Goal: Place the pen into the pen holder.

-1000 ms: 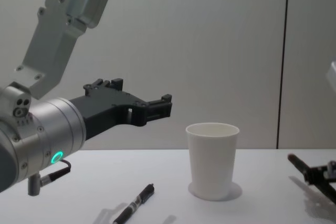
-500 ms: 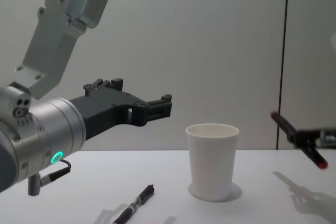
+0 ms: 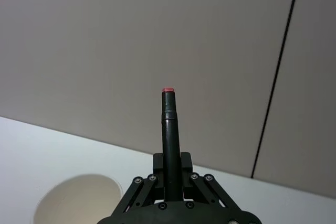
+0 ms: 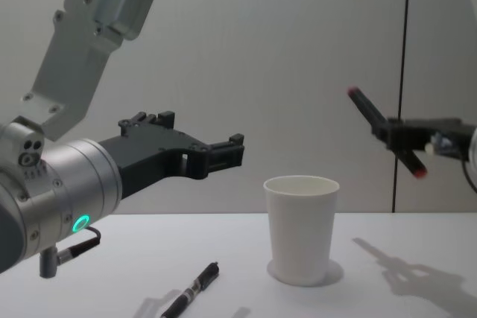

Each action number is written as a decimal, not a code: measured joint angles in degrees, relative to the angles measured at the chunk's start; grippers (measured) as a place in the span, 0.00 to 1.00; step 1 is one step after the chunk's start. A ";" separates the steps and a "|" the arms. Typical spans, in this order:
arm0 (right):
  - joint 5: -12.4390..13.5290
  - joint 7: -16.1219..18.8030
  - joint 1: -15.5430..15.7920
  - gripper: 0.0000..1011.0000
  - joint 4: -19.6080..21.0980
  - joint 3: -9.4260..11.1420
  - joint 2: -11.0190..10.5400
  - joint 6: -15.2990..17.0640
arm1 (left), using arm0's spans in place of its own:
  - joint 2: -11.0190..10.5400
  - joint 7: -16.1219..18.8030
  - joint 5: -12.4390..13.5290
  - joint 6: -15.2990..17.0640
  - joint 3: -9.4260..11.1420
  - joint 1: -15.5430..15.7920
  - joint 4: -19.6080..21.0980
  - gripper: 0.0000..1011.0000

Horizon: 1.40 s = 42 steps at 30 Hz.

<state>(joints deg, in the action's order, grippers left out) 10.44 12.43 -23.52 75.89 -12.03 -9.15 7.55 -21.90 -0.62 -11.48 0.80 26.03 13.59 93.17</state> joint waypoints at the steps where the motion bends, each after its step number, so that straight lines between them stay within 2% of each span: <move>1: 0.07 0.50 -0.23 0.17 -0.28 -0.02 0.08 -0.78 | 0.00 0.00 0.00 0.00 0.00 0.00 0.00 0.99; 2: 0.19 1.65 -0.76 0.17 -0.91 -0.07 0.25 -2.44 | 0.00 0.00 0.00 0.00 0.00 0.00 0.00 0.99; 9: 0.67 5.65 -3.10 0.17 -3.87 -0.37 1.04 -8.59 | 0.00 0.00 0.00 0.00 0.00 0.00 0.00 0.99; 19: 1.40 13.03 -7.98 0.17 -11.47 -1.63 3.18 -19.80 | 0.00 0.00 0.00 0.00 0.00 0.00 0.00 0.99; 20: 1.40 13.03 -7.98 0.17 -11.47 -1.63 3.18 -19.80 | 0.00 0.00 0.00 0.00 0.00 0.00 0.00 0.99; 23: 1.45 14.91 -9.40 0.17 -14.34 -2.19 3.93 -22.90 | 0.00 0.00 0.00 0.00 0.00 0.00 0.00 0.99; 29: 1.42 16.70 -11.02 0.17 -18.37 -2.96 4.84 -26.59 | 0.00 0.00 0.00 0.00 0.00 0.00 0.00 0.99; 42: 0.32 17.45 -12.70 0.17 -24.21 -3.92 5.84 -30.97 | 0.00 0.00 0.00 0.00 0.00 0.00 0.00 0.99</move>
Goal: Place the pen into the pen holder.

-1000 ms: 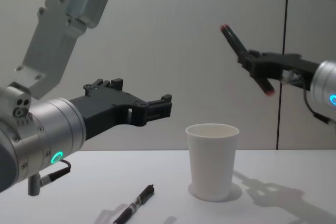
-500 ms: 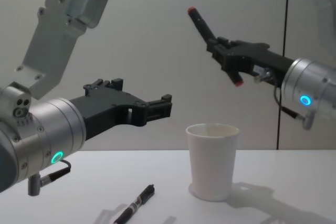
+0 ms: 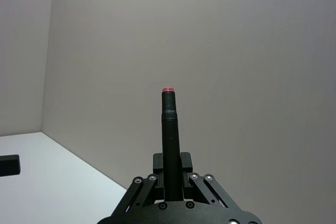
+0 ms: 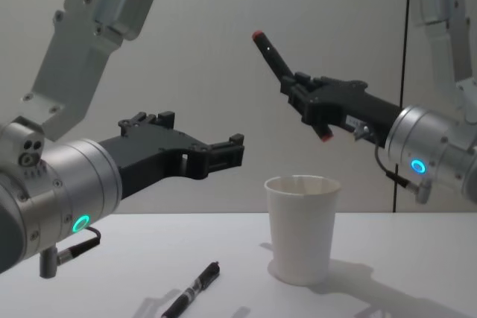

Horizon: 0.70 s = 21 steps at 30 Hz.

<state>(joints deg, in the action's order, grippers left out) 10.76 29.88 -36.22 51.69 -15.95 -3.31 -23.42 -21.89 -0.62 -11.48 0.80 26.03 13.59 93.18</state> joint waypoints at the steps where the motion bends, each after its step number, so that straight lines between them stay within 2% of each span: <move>1: -0.04 0.00 -0.09 0.17 -0.36 -0.06 0.06 -0.18 | 0.00 0.00 0.00 0.00 0.00 0.00 0.00 0.99; 21: -0.48 -0.77 -0.66 0.17 -5.62 -0.90 0.70 -2.99 | 0.00 0.00 0.00 0.00 0.00 0.00 0.00 0.99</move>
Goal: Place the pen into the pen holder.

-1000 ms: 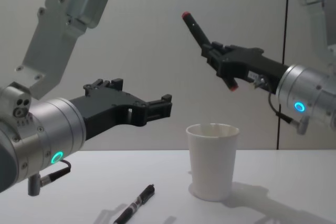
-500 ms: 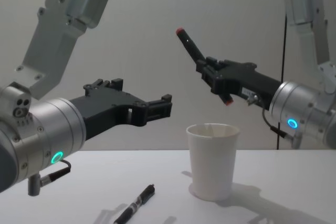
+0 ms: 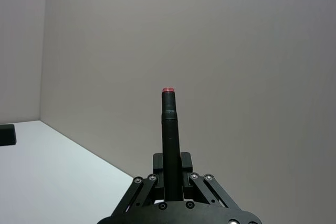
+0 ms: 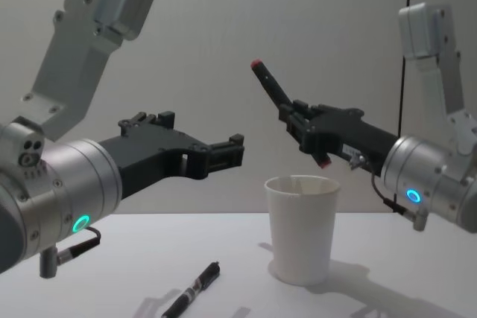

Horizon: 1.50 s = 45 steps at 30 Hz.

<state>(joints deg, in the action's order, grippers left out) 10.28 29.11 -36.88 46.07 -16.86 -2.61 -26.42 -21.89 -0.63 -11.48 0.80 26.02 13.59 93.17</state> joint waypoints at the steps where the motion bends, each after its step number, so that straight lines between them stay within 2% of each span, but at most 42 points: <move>1: 0.02 -0.06 0.02 0.17 -0.11 -0.02 0.00 -0.06 | 0.00 0.00 0.00 0.00 0.00 0.00 0.00 0.99; 35: 1.25 -1.56 -0.17 0.17 -5.31 -0.81 0.82 -2.94 | 0.00 0.00 0.00 0.00 0.00 0.00 0.00 0.99; 38: 1.23 -1.65 -0.19 0.21 -5.43 -0.83 0.85 -2.98 | 0.00 0.00 0.00 0.00 0.00 0.00 0.00 0.99; 41: 1.17 -1.83 -0.21 0.32 -5.57 -0.85 0.88 -3.03 | 0.00 0.00 0.00 0.00 0.00 0.00 0.00 0.99; 42: 1.17 -1.83 -0.21 0.32 -5.57 -0.85 0.88 -3.03 | 0.00 0.00 0.00 0.00 0.00 0.00 0.00 0.99; 45: 1.14 -1.94 -0.22 0.42 -5.68 -0.86 0.89 -3.05 | 0.00 0.00 0.00 0.00 0.00 0.00 0.00 0.99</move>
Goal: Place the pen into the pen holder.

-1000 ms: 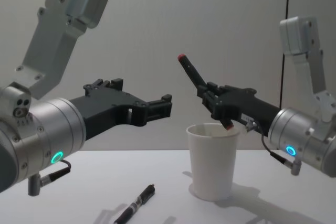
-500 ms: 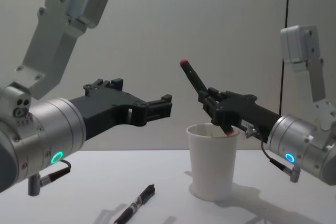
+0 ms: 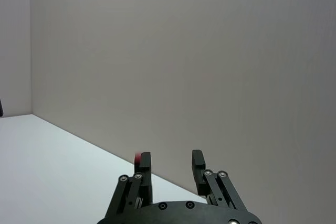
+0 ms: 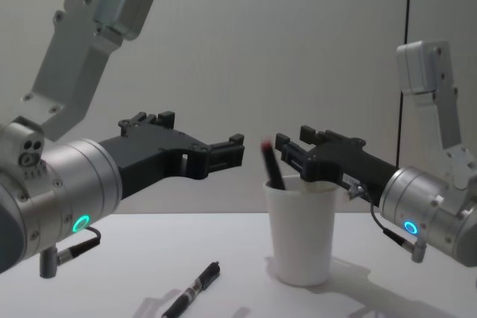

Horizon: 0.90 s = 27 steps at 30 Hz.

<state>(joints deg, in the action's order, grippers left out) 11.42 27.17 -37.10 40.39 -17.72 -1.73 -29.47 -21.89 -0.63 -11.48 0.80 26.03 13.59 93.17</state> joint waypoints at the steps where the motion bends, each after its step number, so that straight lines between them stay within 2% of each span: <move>1: -0.01 -0.03 -0.01 0.47 -0.03 -0.01 0.01 -0.01 | 0.00 0.00 0.00 0.00 0.00 0.00 0.00 0.99; 7: -0.06 -0.13 -0.04 0.66 -0.15 -0.05 0.04 -0.05 | 0.00 0.00 0.00 0.00 0.00 0.00 0.00 0.99; 8: -0.06 -0.14 -0.04 0.66 -0.16 -0.05 0.04 -0.05 | 0.00 0.00 0.00 0.00 0.00 0.00 0.00 0.99; 9: -0.07 -0.15 -0.05 0.72 -0.17 -0.05 0.04 -0.06 | 0.00 0.00 0.00 0.00 0.00 0.00 0.00 0.99; 15: -0.11 -0.21 -0.06 0.89 -0.23 -0.06 0.07 -0.09 | 0.00 0.00 0.00 0.00 0.00 0.00 0.00 0.99; 17: -0.11 -0.22 -0.06 0.91 -0.23 -0.06 0.07 -0.09 | 0.00 0.00 0.00 0.00 0.00 0.00 0.00 0.99; 18: -0.11 -0.22 -0.05 0.97 -0.22 -0.05 0.06 -0.09 | 0.00 0.00 0.00 0.00 0.00 0.00 0.00 0.99; 21: 0.01 -0.26 0.15 0.99 0.41 0.04 -0.04 0.12 | 0.00 0.00 0.00 0.00 0.00 0.00 0.00 0.99; 27: 1.19 -0.77 2.27 0.99 5.43 0.76 -1.07 2.25 | 0.00 0.00 0.00 0.00 0.00 0.00 0.00 0.99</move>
<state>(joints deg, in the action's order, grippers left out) 12.61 26.41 -34.84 45.82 -16.96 -2.80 -27.21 -21.89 -0.63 -11.48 0.80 26.02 13.59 93.17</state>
